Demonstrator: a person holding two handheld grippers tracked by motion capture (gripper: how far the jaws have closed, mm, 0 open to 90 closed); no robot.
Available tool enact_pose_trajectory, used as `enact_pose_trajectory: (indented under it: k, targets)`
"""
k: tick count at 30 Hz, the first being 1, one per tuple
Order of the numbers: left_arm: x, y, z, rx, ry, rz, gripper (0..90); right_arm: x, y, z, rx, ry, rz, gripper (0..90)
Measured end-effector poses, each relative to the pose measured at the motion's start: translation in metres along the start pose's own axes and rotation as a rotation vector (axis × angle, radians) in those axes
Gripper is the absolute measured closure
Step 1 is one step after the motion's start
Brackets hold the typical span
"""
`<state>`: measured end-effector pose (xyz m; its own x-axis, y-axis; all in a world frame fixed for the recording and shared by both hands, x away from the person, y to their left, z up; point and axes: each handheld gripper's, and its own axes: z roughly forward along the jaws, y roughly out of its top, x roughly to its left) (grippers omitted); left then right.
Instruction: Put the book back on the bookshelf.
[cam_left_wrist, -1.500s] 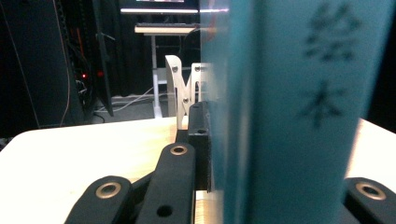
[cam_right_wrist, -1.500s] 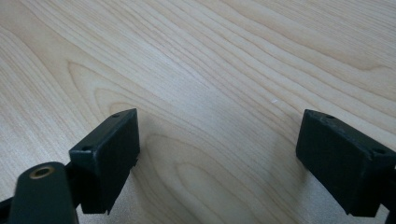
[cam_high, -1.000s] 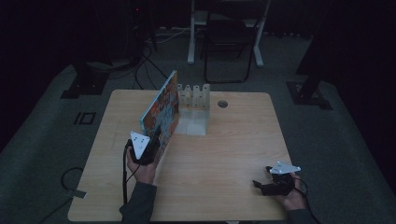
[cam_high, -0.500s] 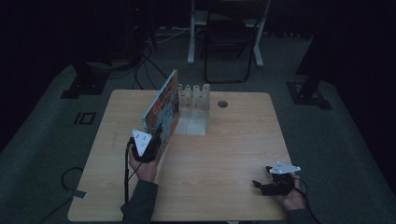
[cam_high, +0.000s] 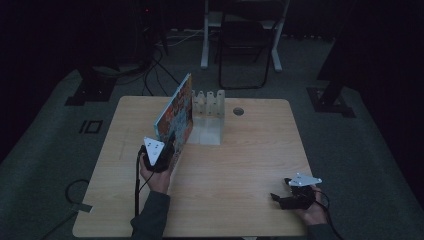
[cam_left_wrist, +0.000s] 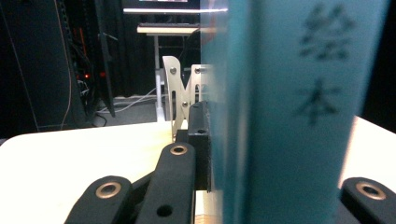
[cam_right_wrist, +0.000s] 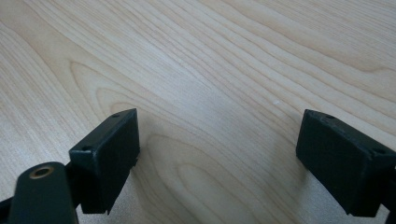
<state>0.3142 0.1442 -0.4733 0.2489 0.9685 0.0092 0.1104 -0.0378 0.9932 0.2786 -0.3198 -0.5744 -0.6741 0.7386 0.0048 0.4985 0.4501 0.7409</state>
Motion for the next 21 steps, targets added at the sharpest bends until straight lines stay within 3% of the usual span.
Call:
enact_pose_trajectory:
  k: [21]
  targets:
    - [0.003, 0.002, 0.011, -0.006, 0.018, -0.021, 80.9, 0.000, 0.000, 0.000, 0.000, 0.003, -0.002, 13.0]
